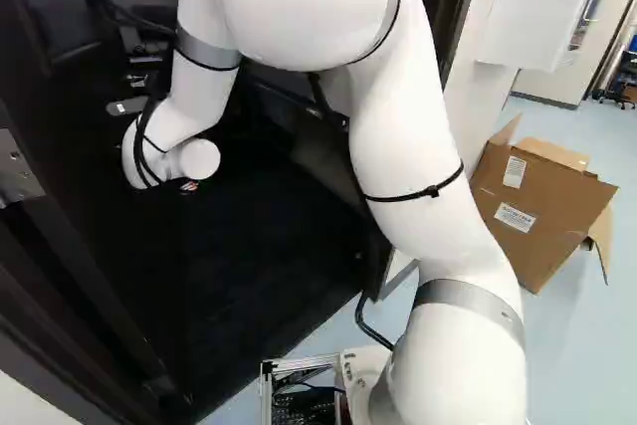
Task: Open the door and move inside
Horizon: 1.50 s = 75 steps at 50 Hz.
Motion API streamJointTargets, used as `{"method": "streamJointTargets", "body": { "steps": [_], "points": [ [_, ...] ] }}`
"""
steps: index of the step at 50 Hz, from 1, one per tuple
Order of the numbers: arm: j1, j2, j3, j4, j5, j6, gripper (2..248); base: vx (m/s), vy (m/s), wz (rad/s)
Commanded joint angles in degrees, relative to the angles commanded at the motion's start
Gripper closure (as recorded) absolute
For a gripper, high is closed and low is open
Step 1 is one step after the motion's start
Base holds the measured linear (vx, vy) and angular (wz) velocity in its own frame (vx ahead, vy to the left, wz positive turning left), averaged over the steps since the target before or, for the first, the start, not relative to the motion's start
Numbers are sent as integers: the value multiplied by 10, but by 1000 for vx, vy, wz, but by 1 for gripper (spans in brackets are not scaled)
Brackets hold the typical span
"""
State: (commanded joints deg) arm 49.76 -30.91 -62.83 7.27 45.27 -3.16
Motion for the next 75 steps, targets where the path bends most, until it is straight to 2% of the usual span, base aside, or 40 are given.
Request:
{"method": "streamJointTargets", "body": {
  "steps": [32,55,75],
  "points": [
    [24,-7,-9,-27,0,0,3,0,0,0],
    [26,-7,-10,-32,0,0,3,0,0,0],
    [26,-7,-10,-55,0,0,3,0,0,0]
  ]
}}
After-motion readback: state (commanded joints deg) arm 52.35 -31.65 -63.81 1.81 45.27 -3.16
